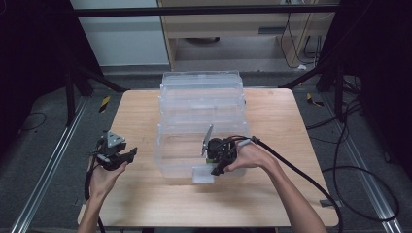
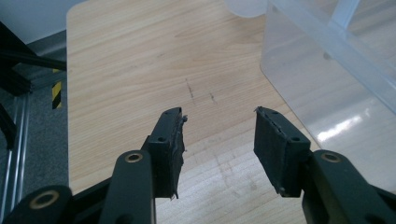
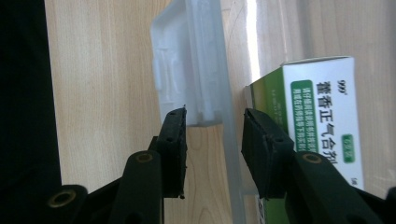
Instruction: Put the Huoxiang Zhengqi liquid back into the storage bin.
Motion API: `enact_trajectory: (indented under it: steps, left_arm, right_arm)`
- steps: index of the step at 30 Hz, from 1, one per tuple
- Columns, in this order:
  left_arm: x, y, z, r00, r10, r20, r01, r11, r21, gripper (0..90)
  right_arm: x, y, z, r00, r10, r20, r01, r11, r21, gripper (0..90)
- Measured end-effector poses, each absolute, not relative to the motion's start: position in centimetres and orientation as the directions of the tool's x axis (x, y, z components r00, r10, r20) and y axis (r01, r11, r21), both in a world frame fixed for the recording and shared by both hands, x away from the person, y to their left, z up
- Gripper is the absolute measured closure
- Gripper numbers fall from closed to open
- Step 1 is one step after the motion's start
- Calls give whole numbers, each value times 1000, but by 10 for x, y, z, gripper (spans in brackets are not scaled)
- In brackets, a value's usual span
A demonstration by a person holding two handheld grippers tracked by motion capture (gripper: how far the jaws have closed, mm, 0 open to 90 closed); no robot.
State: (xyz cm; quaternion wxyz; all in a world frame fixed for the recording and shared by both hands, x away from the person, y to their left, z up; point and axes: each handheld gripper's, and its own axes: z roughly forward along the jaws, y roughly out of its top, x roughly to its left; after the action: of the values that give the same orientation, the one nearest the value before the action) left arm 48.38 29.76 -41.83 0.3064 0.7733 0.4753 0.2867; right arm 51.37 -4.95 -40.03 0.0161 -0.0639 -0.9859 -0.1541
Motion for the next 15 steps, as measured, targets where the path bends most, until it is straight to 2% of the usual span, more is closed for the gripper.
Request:
enact_trajectory:
  steps: [15]
  left_arm:
    - [486, 291, -396, 449, 880, 158, 491, -390, 779, 458]
  right_arm:
    - [511, -48, -405, -992, 111, 53, 121, 947, 298, 629]
